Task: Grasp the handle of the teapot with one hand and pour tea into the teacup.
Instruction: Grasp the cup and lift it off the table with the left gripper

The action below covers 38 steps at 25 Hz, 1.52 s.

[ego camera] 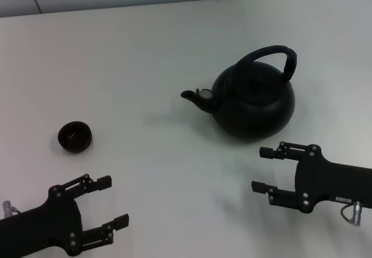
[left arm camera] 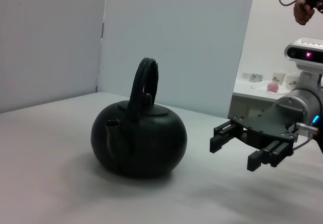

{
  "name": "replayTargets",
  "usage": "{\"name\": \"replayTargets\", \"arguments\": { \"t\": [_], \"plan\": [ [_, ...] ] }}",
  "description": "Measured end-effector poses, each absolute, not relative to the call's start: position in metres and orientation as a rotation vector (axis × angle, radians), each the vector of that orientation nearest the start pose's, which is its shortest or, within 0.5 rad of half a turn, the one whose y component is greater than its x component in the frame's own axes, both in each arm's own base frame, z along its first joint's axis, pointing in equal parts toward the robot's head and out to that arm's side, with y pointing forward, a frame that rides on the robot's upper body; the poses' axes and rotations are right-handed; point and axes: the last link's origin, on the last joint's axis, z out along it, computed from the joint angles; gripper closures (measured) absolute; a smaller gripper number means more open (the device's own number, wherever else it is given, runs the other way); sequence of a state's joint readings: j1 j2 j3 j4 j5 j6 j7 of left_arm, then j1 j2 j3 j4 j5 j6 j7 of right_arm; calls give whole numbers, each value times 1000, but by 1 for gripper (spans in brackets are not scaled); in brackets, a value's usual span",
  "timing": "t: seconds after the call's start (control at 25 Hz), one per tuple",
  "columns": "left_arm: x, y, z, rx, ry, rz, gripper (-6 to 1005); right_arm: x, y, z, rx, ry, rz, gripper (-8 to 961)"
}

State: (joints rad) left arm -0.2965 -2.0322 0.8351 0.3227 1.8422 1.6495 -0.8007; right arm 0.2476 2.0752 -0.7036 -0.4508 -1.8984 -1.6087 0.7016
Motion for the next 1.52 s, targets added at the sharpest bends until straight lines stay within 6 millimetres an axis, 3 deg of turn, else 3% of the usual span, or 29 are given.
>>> {"name": "replayTargets", "arguments": {
  "t": [0.96,1.08,1.28,1.52],
  "plan": [
    [-319,219,-40,-2709,-430,-867,214,331,225,-30,-2635,232,700,299],
    [-320,223,-34,-2620,-432,-887,216,331,226,-30,-2632,231,702,299],
    [-333,232,-13,-2291,-392,-901,218,330,226,-30,-2630,231,704,299],
    [-340,232,-8,-2204,-393,-877,221,329,228,-30,-2628,225,708,300]
  ]
}}
